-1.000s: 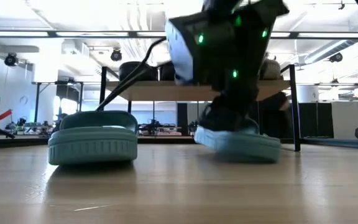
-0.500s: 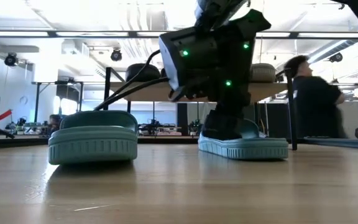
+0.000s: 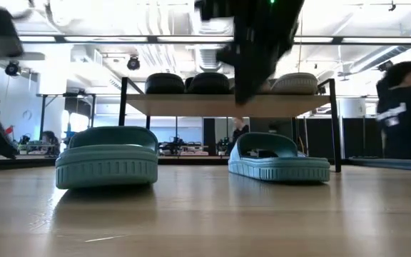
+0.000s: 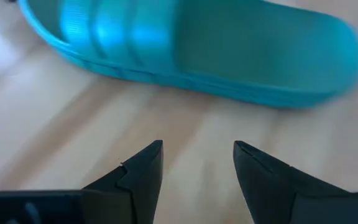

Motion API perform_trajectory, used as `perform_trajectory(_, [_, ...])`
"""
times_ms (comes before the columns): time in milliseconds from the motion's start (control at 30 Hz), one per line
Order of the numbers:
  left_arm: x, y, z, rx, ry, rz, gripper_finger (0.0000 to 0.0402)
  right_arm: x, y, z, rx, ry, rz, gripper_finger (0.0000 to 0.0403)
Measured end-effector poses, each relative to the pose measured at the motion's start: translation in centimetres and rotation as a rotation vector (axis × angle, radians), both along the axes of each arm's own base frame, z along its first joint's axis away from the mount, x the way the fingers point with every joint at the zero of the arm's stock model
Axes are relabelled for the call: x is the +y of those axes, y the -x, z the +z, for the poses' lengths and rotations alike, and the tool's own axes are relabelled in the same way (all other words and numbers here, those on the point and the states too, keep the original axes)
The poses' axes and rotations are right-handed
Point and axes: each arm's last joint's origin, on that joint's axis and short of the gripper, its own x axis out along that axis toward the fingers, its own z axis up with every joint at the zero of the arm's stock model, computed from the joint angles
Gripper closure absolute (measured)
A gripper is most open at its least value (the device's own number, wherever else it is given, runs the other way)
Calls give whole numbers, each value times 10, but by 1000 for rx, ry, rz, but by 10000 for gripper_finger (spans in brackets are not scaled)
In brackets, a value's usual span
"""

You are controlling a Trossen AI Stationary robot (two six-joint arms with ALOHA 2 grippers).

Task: Pick and place slides into the shelf
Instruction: Put the green slide under the shelf, then adjust the green slides under the shelf

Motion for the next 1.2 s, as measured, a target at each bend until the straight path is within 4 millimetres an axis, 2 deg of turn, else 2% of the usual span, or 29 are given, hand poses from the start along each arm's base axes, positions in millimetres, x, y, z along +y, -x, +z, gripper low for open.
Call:
perform_trajectory(100, [15, -4, -11, 11, -25, 34, 231, 7, 7, 34, -89, -24, -25, 227])
perform_trajectory(233, [33, -16, -24, -13, -59, -2, 265, 6, 19, 77, -202, -60, -63, 251])
perform_trajectory(367, [54, -32, -30, -55, -101, -32, 306, 6, 32, 103, -296, -109, -76, 274])
perform_trajectory(500, [78, -53, -27, -89, -184, -44, 336, 3, 41, 115, -341, -129, -97, 291])
perform_trajectory(700, [112, -80, -19, -133, -191, -90, 352, 5, 42, 112, -324, -137, -94, 306])
perform_trajectory(833, [115, -81, -19, -108, -130, -149, 353, 6, 44, 101, -232, -214, -106, 310])
perform_trajectory(933, [103, -74, -14, -111, -65, -175, 353, 7, 48, 86, -88, -371, -159, 311])
perform_trajectory(1000, [91, -68, -9, -134, 32, -209, 353, 8, 51, 68, -4, -458, -229, 319])
perform_trajectory(1100, [67, -66, 5, -241, 224, -297, 353, 10, 55, 39, 90, -576, -322, 344])
perform_trajectory(1200, [47, -65, 16, -323, 316, -350, 353, 12, 54, 11, 113, -703, -372, 374])
